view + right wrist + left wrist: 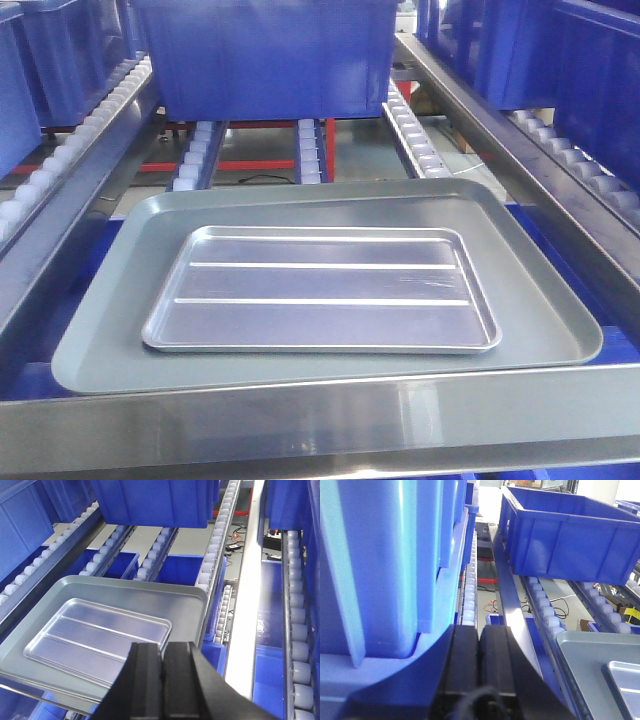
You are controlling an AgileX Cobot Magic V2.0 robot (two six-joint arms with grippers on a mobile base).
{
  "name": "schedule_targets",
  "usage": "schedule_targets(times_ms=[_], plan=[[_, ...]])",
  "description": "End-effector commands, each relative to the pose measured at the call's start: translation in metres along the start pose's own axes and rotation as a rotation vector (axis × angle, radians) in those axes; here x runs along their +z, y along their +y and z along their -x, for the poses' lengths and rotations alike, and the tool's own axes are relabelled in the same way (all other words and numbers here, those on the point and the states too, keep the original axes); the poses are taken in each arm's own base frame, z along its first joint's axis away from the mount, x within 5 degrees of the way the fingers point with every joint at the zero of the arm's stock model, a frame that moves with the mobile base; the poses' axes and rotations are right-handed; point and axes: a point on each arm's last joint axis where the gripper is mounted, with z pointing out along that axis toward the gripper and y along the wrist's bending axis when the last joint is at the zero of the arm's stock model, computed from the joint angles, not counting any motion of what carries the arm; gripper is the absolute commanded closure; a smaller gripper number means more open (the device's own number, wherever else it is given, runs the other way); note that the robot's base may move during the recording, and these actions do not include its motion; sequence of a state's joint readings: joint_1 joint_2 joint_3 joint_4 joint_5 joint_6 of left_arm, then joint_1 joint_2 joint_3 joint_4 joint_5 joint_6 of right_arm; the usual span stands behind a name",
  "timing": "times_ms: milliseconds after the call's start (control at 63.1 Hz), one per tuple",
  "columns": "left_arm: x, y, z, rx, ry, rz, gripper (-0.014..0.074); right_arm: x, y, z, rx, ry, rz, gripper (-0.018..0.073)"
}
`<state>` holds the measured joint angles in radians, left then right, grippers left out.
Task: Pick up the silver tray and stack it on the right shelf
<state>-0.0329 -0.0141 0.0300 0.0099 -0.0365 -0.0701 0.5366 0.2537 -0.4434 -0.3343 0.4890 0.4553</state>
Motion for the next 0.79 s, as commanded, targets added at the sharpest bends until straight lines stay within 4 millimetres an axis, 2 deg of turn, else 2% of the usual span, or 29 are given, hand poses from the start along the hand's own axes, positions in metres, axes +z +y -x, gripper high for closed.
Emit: schedule_targets(times_ms=[0, 602, 777], plan=[[-0.0010, -0.0005, 0.0018, -0.001, -0.075, -0.011, 0.0688, -0.0021, 0.0036, 0.0152, -0.029, -0.096, 0.031, 0.0503], [-0.0010, -0.0005, 0.0017, -0.001, -0.074, -0.011, 0.0688, -0.0022, 0.0040, 0.0160, -0.029, -0.105, 0.034, 0.0503], [-0.0010, -0.0005, 0.0017, -0.001, -0.074, -0.011, 0.0688, -0.0002, 0.0031, 0.0116, -0.105, -0.098, 0.004, 0.0503]])
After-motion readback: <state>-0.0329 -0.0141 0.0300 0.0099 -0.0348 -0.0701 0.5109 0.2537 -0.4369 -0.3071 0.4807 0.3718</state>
